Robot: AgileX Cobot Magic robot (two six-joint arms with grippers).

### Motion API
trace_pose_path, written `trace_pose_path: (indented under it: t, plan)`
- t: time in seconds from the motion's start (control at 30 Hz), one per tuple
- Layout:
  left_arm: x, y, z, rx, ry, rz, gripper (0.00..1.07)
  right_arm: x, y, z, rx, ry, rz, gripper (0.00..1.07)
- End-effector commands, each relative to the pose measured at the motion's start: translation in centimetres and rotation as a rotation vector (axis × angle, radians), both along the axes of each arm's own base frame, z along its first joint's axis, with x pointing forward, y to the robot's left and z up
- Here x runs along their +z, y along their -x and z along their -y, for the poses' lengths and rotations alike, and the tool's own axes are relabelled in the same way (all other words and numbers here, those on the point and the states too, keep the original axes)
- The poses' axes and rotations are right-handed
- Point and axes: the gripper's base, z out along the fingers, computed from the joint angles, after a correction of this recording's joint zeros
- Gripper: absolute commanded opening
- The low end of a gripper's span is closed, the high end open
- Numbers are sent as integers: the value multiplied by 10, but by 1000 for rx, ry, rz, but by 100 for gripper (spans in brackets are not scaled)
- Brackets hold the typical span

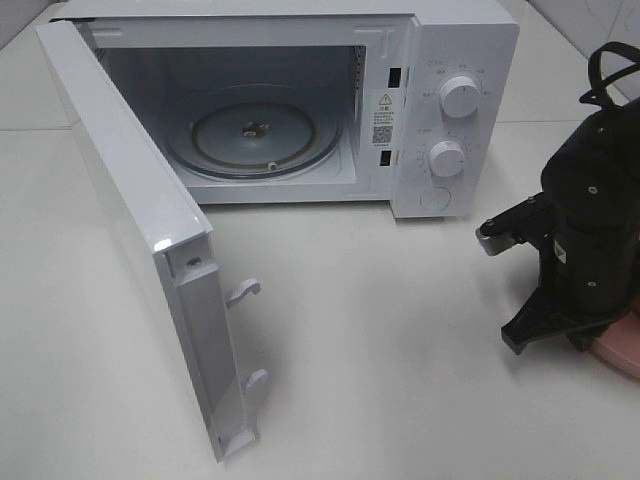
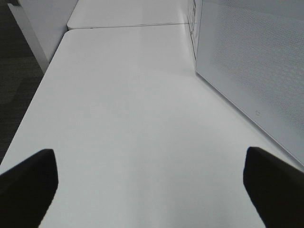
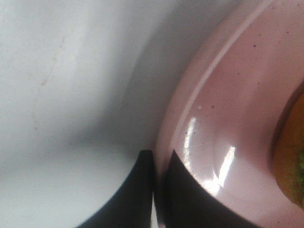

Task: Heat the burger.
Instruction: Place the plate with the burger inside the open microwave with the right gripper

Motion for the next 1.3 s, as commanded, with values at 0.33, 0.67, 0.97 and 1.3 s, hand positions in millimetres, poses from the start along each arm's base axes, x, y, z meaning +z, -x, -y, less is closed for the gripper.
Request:
trace_pose_path:
  t: [0.33, 0.67, 0.97, 1.3]
  plan:
    - [0, 2, 0, -2, 3, 21, 100, 30, 8, 0, 58, 98, 35, 0]
    - [0, 2, 0, -2, 3, 21, 100, 74, 20, 9, 29, 120, 110, 0]
    - [0, 2, 0, -2, 3, 21, 100, 84, 47, 11, 58, 130, 117, 0]
    - [0, 2, 0, -2, 3, 21, 100, 84, 87, -3, 177, 142, 110, 0]
